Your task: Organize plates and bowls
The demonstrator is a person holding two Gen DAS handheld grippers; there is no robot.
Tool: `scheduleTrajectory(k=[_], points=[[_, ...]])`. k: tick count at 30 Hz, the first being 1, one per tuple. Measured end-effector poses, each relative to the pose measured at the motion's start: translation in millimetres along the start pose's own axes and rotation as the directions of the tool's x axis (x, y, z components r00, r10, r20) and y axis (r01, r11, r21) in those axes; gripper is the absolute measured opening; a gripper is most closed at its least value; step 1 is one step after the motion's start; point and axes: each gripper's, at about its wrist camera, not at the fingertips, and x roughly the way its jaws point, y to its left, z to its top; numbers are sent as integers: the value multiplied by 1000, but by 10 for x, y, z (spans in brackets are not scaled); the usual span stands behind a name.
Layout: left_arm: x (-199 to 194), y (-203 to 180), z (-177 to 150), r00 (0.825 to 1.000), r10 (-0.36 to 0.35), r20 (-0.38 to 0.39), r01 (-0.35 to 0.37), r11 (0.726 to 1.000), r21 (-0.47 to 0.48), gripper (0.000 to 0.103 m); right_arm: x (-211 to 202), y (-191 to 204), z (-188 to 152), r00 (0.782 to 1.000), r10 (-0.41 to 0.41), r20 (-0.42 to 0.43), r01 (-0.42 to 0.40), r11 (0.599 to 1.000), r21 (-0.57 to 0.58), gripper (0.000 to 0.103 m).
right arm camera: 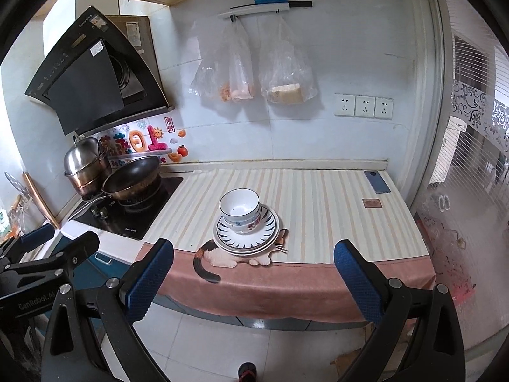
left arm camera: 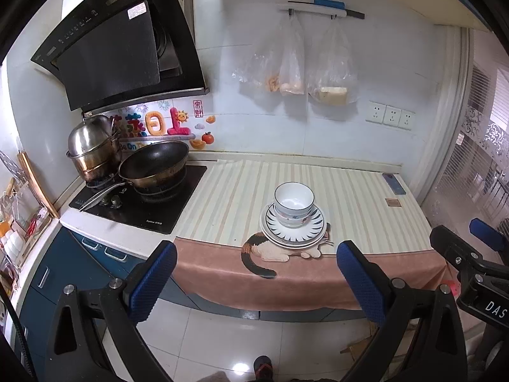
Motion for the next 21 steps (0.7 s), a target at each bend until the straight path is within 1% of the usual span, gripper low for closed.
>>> scheduleTrajectory(k=[11, 21], points=[[-113, -69, -44, 999, 23, 24, -24, 1000, 10, 103, -102, -47, -47, 1000, 3, 23, -3, 1000, 0, 103], [-209, -53, -23, 999, 13, 40, -13, 1000, 6, 103, -163, -44, -90, 1000, -4, 25, 4, 1000, 1, 103]])
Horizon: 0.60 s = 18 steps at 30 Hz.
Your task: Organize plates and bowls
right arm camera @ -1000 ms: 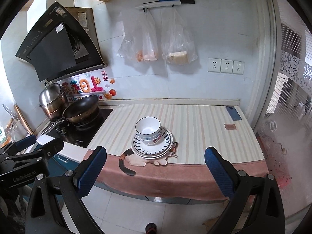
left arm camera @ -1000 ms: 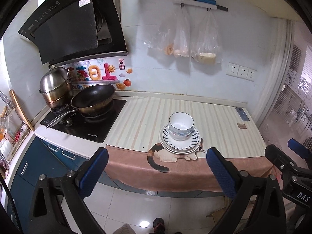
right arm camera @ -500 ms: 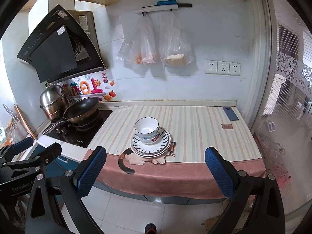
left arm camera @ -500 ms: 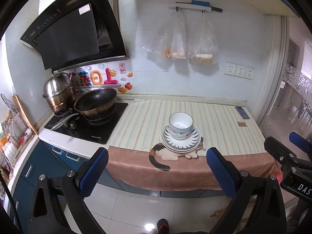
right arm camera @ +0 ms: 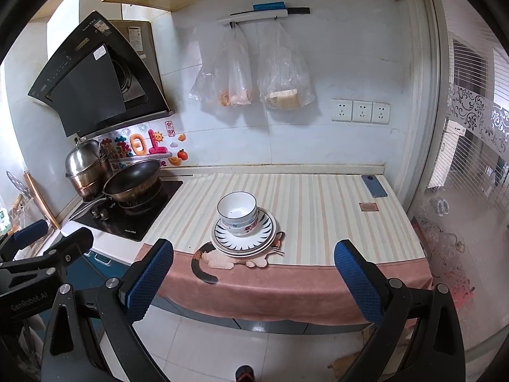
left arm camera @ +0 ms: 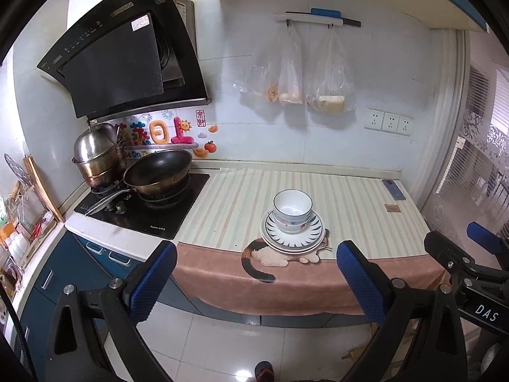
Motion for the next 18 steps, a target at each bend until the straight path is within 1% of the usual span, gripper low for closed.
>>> scheduleTrajectory(k=[18], points=[[-11, 11, 3, 1000, -10, -3, 10, 1000, 7, 103, -81, -63, -38, 1000, 0, 5, 0, 1000, 13, 103]])
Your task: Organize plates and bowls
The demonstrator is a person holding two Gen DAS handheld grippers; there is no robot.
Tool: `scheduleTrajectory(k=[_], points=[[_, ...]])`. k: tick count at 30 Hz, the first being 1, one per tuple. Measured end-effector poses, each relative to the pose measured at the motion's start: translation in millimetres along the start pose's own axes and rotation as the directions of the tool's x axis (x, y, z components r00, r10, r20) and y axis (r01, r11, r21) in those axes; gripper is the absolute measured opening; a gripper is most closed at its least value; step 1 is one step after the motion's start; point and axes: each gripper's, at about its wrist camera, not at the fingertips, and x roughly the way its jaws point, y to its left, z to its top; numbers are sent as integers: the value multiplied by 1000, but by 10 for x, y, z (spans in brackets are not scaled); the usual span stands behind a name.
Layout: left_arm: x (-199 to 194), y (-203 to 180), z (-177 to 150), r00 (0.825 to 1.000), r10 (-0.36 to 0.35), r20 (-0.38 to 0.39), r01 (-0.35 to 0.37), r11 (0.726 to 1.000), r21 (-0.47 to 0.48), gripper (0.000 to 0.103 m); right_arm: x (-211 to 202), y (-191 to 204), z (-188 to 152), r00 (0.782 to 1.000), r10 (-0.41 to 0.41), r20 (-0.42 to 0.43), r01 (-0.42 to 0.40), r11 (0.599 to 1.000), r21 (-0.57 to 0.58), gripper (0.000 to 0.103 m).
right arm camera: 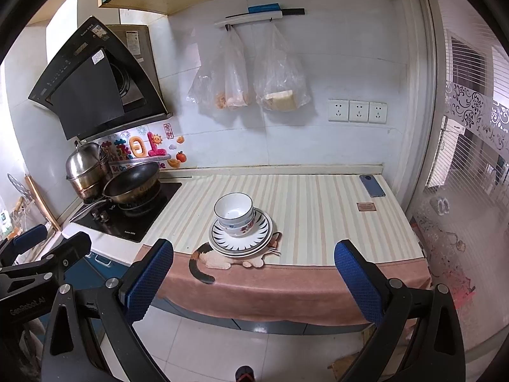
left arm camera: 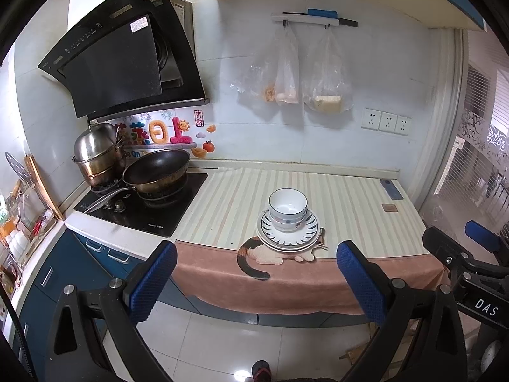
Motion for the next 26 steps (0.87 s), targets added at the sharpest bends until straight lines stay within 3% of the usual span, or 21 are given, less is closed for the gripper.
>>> scheduleTrajectory(k=[26], points=[[-208, -121, 10, 1000, 3, 25, -3, 1000, -2, 103, -233, 68, -123, 1000, -7, 31, 7, 1000, -3, 103]])
